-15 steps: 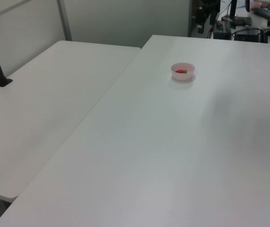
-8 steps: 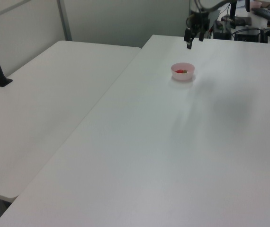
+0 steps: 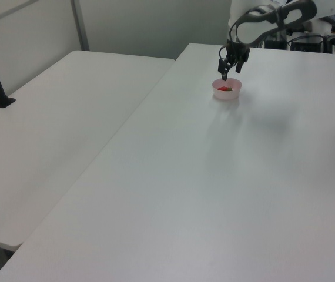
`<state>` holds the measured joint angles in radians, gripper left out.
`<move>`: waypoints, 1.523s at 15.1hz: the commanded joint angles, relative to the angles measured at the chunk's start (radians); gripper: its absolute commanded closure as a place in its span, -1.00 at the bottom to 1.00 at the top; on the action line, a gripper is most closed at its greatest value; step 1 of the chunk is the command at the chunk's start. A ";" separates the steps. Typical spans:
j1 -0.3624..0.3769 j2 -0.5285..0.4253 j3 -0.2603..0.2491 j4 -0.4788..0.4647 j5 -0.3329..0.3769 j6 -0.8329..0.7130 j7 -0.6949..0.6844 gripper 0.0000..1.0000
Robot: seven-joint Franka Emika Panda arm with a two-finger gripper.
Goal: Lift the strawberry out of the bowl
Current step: 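Move the open gripper over the pink bowl and lower toward the strawberry, then close the gripper on the red strawberry inside the bowl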
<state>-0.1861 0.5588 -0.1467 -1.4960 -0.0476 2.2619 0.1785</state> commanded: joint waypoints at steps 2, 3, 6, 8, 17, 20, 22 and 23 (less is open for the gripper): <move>0.004 0.046 0.001 0.013 0.011 0.042 0.039 -0.55; 0.005 0.056 0.004 0.013 0.011 0.047 0.048 -0.54; 0.008 0.072 0.006 0.011 0.015 0.094 0.098 -0.48; 0.008 0.075 0.007 0.010 0.017 0.096 0.099 -0.32; 0.005 0.024 0.013 0.013 0.032 0.018 0.091 0.24; -0.001 -0.019 0.007 0.013 0.038 -0.067 0.050 0.24; -0.019 -0.033 0.001 0.020 0.038 -0.102 -0.016 0.23; -0.033 -0.036 0.001 0.036 0.041 -0.125 -0.058 0.23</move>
<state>-0.1908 0.5686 -0.1382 -1.4555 -0.0284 2.2037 0.2310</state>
